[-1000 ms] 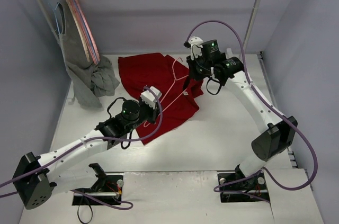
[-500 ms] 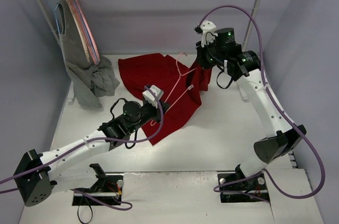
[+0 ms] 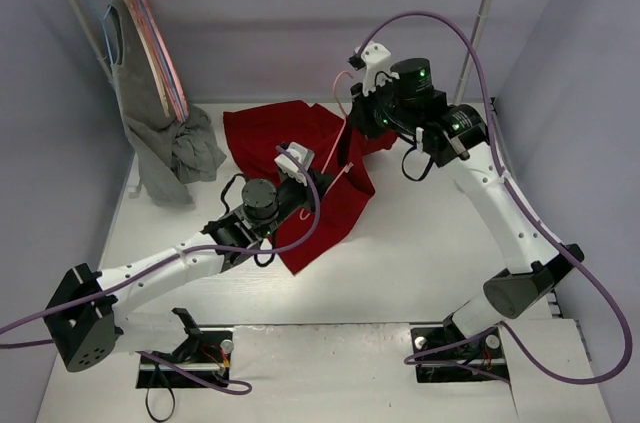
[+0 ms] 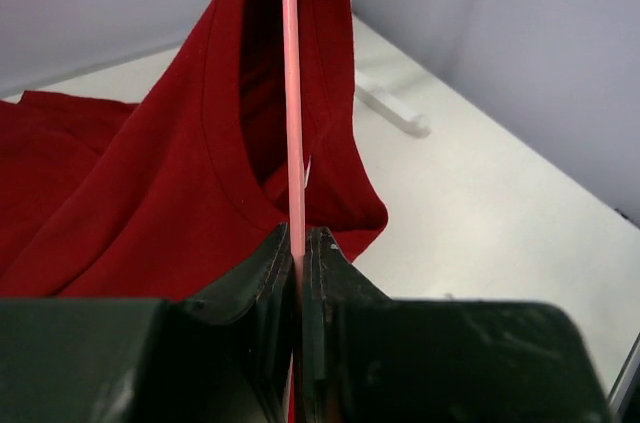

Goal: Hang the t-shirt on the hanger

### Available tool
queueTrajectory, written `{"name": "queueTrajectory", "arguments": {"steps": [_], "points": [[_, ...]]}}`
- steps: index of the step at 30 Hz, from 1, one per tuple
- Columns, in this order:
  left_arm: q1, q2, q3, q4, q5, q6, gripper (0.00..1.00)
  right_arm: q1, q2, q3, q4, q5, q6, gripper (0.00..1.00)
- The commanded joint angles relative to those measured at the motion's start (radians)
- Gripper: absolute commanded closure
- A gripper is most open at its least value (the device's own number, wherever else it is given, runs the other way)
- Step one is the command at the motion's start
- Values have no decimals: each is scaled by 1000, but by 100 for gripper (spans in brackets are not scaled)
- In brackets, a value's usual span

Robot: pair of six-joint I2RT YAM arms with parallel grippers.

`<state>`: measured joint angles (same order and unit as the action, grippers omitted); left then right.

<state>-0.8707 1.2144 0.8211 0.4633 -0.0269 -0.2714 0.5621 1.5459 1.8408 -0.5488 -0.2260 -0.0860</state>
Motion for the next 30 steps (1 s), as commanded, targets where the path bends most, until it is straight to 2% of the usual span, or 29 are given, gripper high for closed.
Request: {"name": "queueTrajectory", "arguments": {"steps": [1,6,10,12,13,16,20,25,30], "points": [[-7,-4,84,185,21,-34,100,30,-63,61,101,-47,40,100],[-7,8,90,225,53,-57,100,48,-58,58,122,-72,52,100],[-7,-3,46,276,44,-89,100,48,-63,32,125,-29,46,73],[-7,-12,29,293,36,-91,100,47,-75,18,125,11,39,65],[-7,-21,17,299,16,-97,100,47,-78,17,124,23,29,54],[-7,-30,-6,322,-2,-112,100,42,-89,26,109,62,16,44],[-7,-32,-25,345,-10,-123,100,22,-118,40,84,99,-14,39],[-7,-36,-36,353,-7,-121,100,-77,-174,17,70,70,-47,37],[-7,-49,-34,334,5,-121,100,-126,-198,-92,85,70,-204,36]]}}
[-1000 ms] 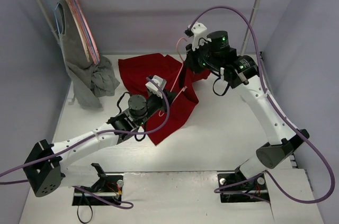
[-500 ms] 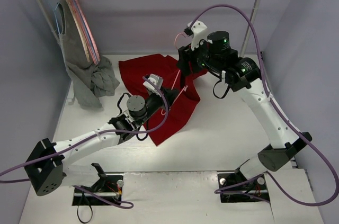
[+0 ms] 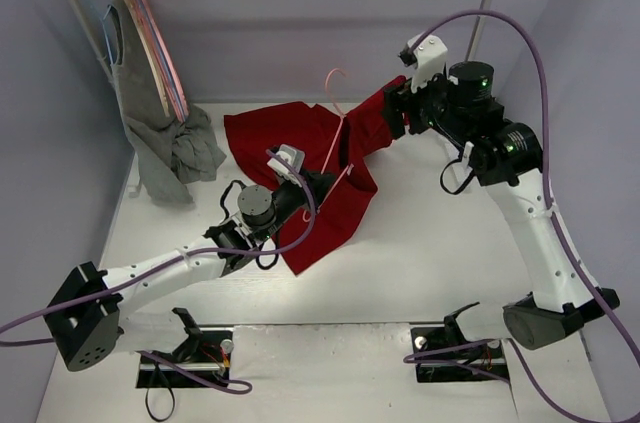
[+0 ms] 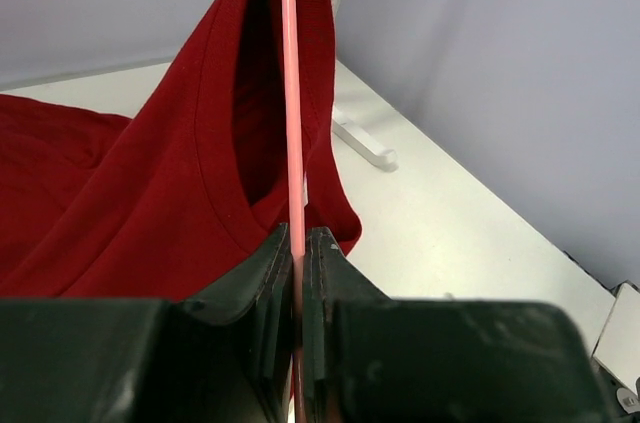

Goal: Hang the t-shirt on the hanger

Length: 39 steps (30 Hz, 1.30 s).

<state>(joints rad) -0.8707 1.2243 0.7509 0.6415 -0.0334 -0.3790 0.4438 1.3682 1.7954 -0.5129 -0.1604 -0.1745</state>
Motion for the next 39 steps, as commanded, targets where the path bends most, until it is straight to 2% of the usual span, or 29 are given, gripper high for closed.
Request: {"name": "queueTrajectory", "arguments": {"steps": [1,7,11,19,33,39], "points": [[-7,-63,36,153,19,-15,100,-13,-32,-69,63,5,-138,36],[-7,-85,45,123,30,-17,100,-20,-112,-304,318,-77,-347,35],[-7,-101,53,96,33,-14,100,-22,-72,-314,361,-106,-442,35],[-7,-134,64,43,59,-6,100,-24,-43,-311,465,-160,-467,33],[-7,-135,117,-29,130,5,100,-14,49,-240,402,-307,-517,30],[-7,-135,139,-77,181,17,100,-14,77,-203,344,-375,-542,39]]}}
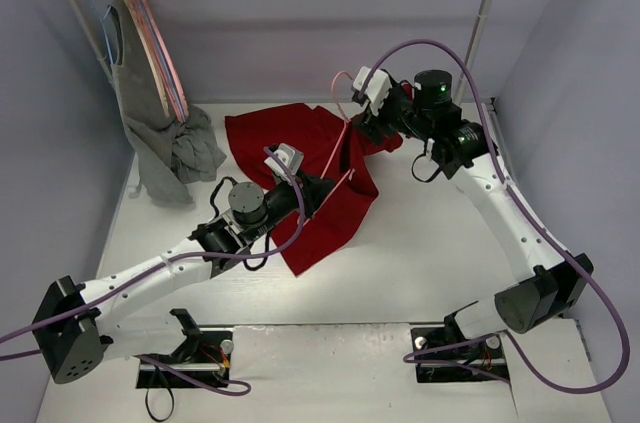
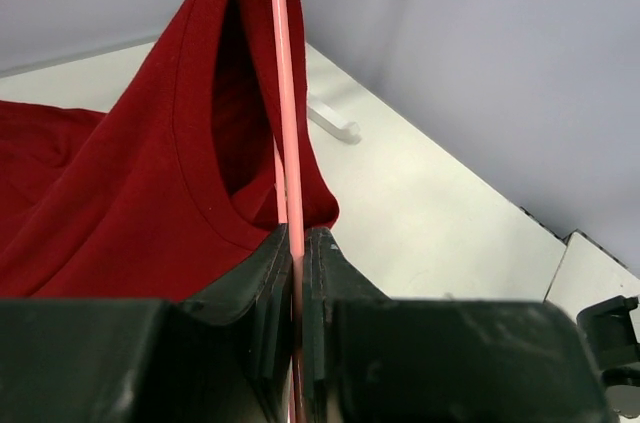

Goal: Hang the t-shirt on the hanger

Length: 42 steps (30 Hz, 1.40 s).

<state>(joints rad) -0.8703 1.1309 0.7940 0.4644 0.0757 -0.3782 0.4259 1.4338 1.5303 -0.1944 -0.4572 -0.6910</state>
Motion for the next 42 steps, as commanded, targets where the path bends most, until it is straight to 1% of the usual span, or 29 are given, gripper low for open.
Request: {"name": "queueTrajectory", "arguments": {"steps": [1,2,7,9,10,12,13,15,16,17,18,20,21,22,24,25,27,28,30,31,32,35,37,40,42], "points": [[-7,-42,100,88,78,18,100,4,13,62,23,-86,-30,41],[-7,-42,103,80,88,22,100,4,14,60,20,-92,-33,46],[-7,-45,129,17,133,44,100,4,14,51,7,-153,-42,57],[-7,-43,155,-16,160,64,100,2,14,47,1,-170,-51,66],[-7,-45,165,-53,168,70,100,2,14,47,0,-179,-56,74],[-7,-48,191,-90,179,88,100,4,13,42,-8,-181,-65,82],[-7,-52,197,-133,176,94,100,4,10,33,-10,-181,-70,90],[-6,-57,208,-189,153,111,100,4,-7,21,-2,-178,-76,96],[-4,-62,212,-210,113,117,100,2,-15,5,3,-173,-77,100],[-4,-63,215,-228,83,125,100,2,-32,-2,10,-155,-81,100],[-4,-63,231,-271,60,131,98,4,-42,-12,15,-143,-85,100],[2,-60,250,-309,-5,154,82,4,-75,-39,26,-120,-91,100],[4,-59,273,-341,-40,157,75,4,-87,-50,38,-95,-94,100],[8,-53,287,-357,-63,163,65,4,-98,-62,44,-81,-103,100],[28,-48,332,-394,-129,179,55,4,-127,-90,43,-28,-123,100],[39,-42,347,-403,-146,179,48,4,-131,-96,38,-11,-130,100],[71,-34,384,-431,-183,174,44,4,-147,-124,32,30,-142,100],[82,-25,425,-438,-197,173,39,2,-154,-130,30,38,-145,100],[105,-13,474,-461,-249,177,37,4,-157,-151,30,78,-150,100],[112,4,528,-463,-263,186,36,4,-159,-156,29,89,-150,100],[120,10,554,-504,-290,193,36,2,-159,-163,33,101,-148,100],[122,30,640,-510,-336,223,36,4,-148,-165,44,143,-137,100],[123,35,683,-514,-393,245,36,4,-135,-162,55,160,-122,100],[122,29,747,-520,-453,254,36,4,-102,-138,70,213,-58,100],[123,29,777,-562,-473,239,36,5,-75,-98,61,251,34,100]]}}
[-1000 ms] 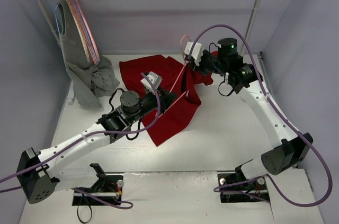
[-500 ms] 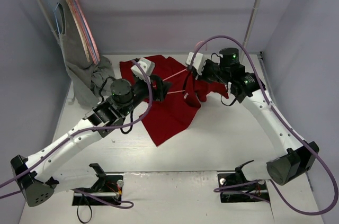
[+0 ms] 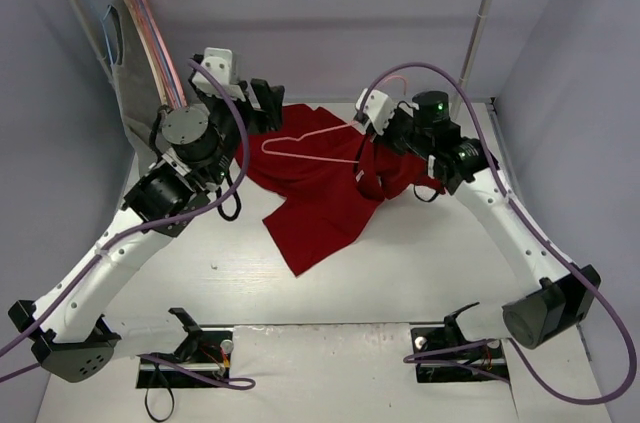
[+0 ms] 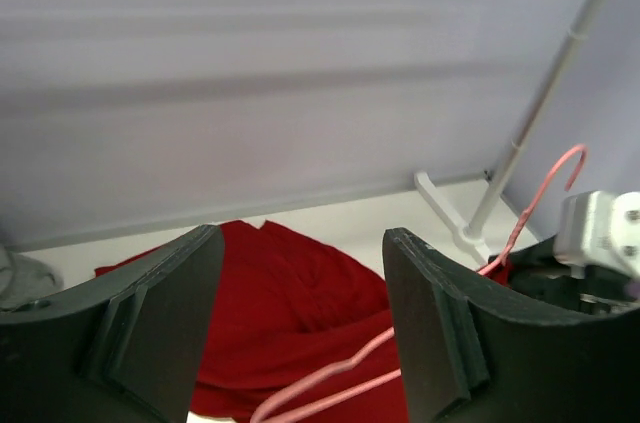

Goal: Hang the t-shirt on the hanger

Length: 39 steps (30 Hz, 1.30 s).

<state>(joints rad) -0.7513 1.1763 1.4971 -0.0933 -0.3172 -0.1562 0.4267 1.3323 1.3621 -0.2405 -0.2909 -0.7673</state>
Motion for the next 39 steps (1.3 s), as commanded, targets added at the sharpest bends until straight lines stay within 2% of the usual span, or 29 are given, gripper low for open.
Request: {"name": "queueTrajectory", "arguments": {"steps": [1,4,5,8,11,18,27,39], "points": [[4,-14,75,-47,-85,-20,36,4,60,125,87,102,140,100],[3,12,57,-139,-76,-121,36,40,126,227,60,199,250,100],[1,22,51,-164,-65,-158,36,53,139,242,61,273,266,100],[-11,54,8,-203,-19,-313,40,104,185,285,67,410,328,100],[-48,89,-55,-185,-3,-433,44,122,212,305,58,435,399,100],[-103,215,-139,-51,-49,-618,43,156,203,267,64,463,470,100],[-149,391,-74,29,-123,-668,43,158,191,227,63,466,505,100],[-175,586,14,7,-206,-663,43,158,176,219,61,421,539,100]]}}
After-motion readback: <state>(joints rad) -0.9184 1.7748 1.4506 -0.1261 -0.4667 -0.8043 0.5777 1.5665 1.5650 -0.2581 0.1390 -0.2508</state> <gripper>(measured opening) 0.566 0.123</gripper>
